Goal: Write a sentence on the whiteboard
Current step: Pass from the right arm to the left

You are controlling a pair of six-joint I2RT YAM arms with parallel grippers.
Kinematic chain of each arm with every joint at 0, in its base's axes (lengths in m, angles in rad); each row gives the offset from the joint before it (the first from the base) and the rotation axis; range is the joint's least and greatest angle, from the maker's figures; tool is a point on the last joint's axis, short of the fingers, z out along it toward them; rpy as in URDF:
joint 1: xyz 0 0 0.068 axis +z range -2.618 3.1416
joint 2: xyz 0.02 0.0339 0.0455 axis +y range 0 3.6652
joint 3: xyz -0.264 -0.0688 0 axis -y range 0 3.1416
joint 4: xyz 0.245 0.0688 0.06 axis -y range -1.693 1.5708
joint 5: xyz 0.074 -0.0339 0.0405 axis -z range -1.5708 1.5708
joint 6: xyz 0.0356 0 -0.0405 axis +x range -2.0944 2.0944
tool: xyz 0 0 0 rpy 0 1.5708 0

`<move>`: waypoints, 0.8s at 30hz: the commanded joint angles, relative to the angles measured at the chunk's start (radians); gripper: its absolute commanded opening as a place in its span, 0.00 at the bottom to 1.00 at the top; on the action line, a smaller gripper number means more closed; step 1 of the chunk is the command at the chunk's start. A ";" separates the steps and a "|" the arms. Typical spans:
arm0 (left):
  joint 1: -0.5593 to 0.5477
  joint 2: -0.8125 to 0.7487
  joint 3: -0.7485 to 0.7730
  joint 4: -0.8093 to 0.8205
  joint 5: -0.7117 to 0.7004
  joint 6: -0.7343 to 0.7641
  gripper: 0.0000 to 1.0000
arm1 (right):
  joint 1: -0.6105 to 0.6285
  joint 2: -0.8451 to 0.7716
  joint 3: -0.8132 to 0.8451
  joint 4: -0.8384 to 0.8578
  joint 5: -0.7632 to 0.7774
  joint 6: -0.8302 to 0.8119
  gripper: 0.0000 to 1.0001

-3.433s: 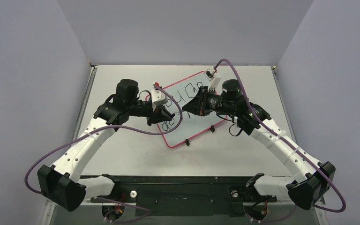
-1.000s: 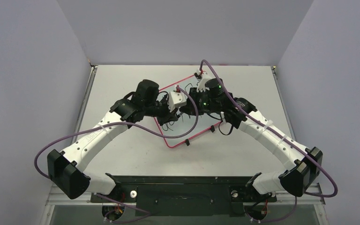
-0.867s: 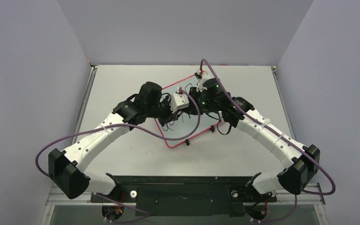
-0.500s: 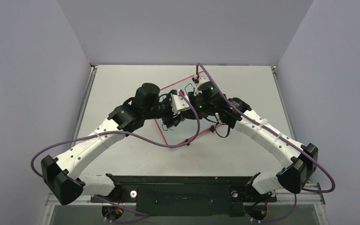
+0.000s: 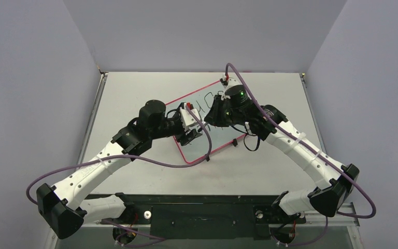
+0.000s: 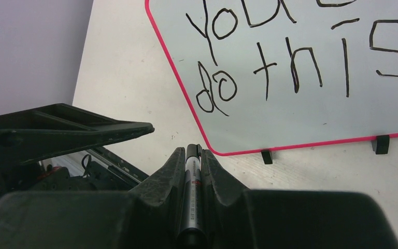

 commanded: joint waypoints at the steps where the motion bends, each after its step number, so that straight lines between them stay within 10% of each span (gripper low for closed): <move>1: 0.003 0.005 -0.026 0.162 0.016 -0.093 0.58 | -0.001 -0.043 0.050 0.001 0.030 0.007 0.00; 14: -0.017 0.076 -0.035 0.245 0.016 -0.176 0.45 | 0.002 -0.052 0.052 0.017 0.003 0.015 0.00; 24: -0.035 0.125 -0.021 0.281 0.004 -0.210 0.00 | 0.003 -0.058 0.041 0.026 -0.024 0.020 0.00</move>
